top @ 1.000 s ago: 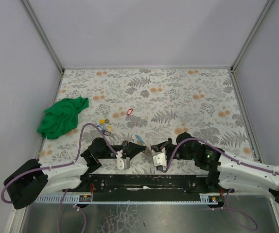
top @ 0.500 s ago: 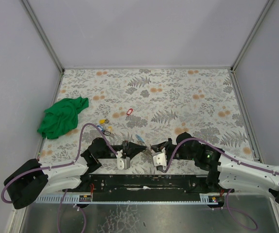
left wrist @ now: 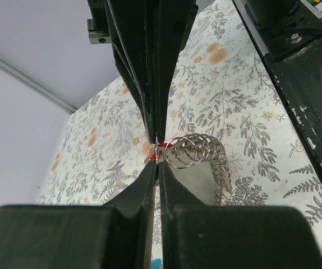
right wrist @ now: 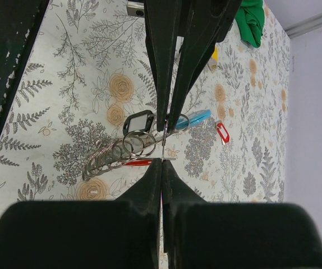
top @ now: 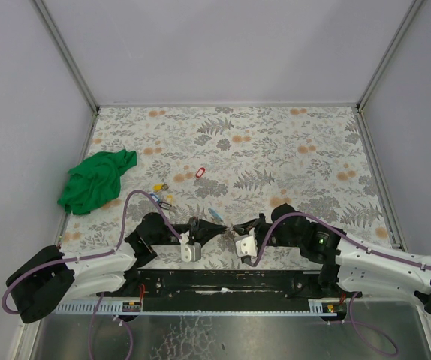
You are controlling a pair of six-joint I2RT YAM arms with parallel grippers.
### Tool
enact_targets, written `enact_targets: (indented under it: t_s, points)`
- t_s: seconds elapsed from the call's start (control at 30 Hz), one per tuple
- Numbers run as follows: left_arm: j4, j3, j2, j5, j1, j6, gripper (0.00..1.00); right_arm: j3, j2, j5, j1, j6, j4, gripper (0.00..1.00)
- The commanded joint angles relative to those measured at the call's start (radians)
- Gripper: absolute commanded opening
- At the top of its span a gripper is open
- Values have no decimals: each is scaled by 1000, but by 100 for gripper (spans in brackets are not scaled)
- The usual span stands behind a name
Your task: Put the keys on the keyring
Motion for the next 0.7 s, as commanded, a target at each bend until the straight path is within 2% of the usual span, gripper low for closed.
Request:
enact_targets:
  t_s: [0.0,0.67]
  points:
    - [82,27,8,15,-6,-7,0,60,7,-53,13,23,30,0]
    - [136,42,50,73,-7,-34,0,91,45,-77,12,55,45,0]
